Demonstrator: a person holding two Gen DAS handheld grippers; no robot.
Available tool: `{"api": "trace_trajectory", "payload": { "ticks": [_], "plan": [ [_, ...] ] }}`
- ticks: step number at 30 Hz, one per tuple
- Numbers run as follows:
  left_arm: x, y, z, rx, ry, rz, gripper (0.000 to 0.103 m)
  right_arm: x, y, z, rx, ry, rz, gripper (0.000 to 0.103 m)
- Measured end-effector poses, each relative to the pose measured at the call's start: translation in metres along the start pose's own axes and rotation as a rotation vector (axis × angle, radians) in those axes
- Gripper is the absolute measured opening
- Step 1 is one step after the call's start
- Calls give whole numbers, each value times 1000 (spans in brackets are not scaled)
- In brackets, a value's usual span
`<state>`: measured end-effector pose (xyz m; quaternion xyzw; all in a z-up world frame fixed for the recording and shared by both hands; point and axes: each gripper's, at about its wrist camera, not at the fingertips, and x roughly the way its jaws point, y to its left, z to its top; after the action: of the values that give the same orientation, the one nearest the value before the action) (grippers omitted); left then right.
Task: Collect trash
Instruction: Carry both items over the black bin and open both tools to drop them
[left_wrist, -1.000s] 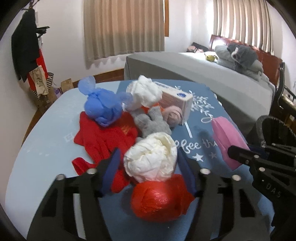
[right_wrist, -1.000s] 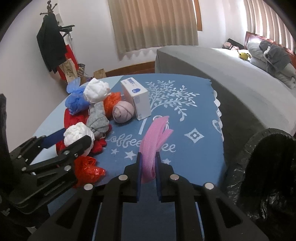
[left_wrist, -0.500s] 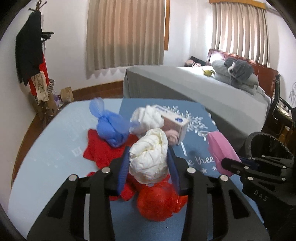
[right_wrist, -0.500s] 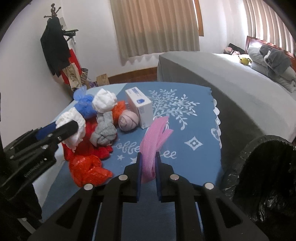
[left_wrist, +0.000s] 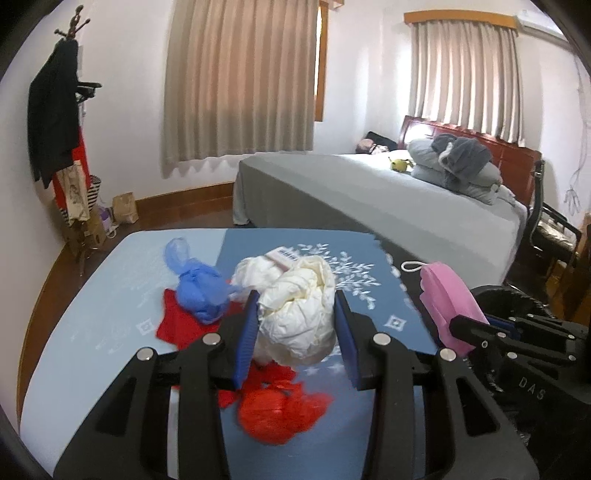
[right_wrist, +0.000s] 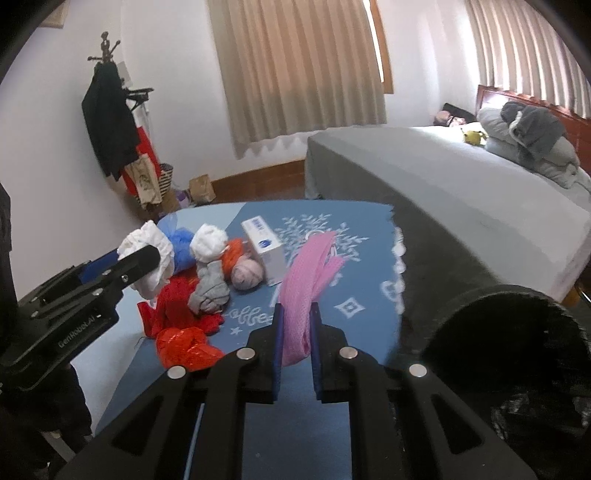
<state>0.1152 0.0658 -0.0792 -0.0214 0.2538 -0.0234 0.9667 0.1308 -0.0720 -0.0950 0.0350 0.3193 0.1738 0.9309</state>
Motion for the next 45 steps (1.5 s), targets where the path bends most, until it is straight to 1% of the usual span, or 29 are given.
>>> {"api": "trace_trajectory", "payload": {
  "ticks": [7, 12, 19, 27, 30, 32, 33, 34, 35, 38, 39, 40, 41, 42, 43, 44, 45],
  "plan": [
    [-2, -38, 1, 26, -4, -80, 38, -30, -32, -2, 36, -33, -67, 13],
    [1, -76, -1, 62, 3, -160, 38, -47, -62, -8, 75, -39, -139, 13],
    [13, -127, -9, 101, 36, -270, 38, -64, -105, -21, 141, -25, -251, 13],
    [29, -172, -22, 146, 77, -370, 39, -80, -143, -37, 204, -14, -337, 13],
    [35, -185, -27, 158, 92, -403, 41, -88, -153, -43, 215, -16, -362, 16],
    [38, -193, -30, 159, 96, -434, 46, -91, -158, -44, 223, -19, -375, 16],
    [39, -195, -31, 161, 99, -446, 55, -93, -162, -46, 227, -20, -384, 16],
    [39, -197, -31, 164, 101, -453, 62, -94, -164, -46, 229, -19, -389, 21],
    [40, -198, -31, 166, 98, -454, 63, -96, -166, -47, 230, -19, -395, 28],
    [40, -194, -31, 154, 98, -439, 68, -98, -170, -47, 236, -29, -414, 45],
    [40, -191, -30, 151, 95, -424, 71, -99, -169, -47, 236, -31, -419, 49],
    [40, -187, -29, 149, 92, -410, 73, -99, -168, -47, 236, -34, -421, 55],
    [39, -181, -29, 147, 87, -389, 74, -100, -168, -47, 235, -37, -423, 66],
    [38, -175, -28, 146, 82, -366, 77, -101, -167, -47, 232, -47, -425, 71],
    [37, -169, -27, 144, 76, -345, 79, -101, -164, -47, 227, -58, -424, 82],
    [36, -160, -26, 139, 68, -319, 80, -102, -163, -47, 223, -66, -422, 91],
    [35, -152, -26, 134, 61, -294, 82, -101, -158, -46, 215, -78, -414, 94]
  ]
}}
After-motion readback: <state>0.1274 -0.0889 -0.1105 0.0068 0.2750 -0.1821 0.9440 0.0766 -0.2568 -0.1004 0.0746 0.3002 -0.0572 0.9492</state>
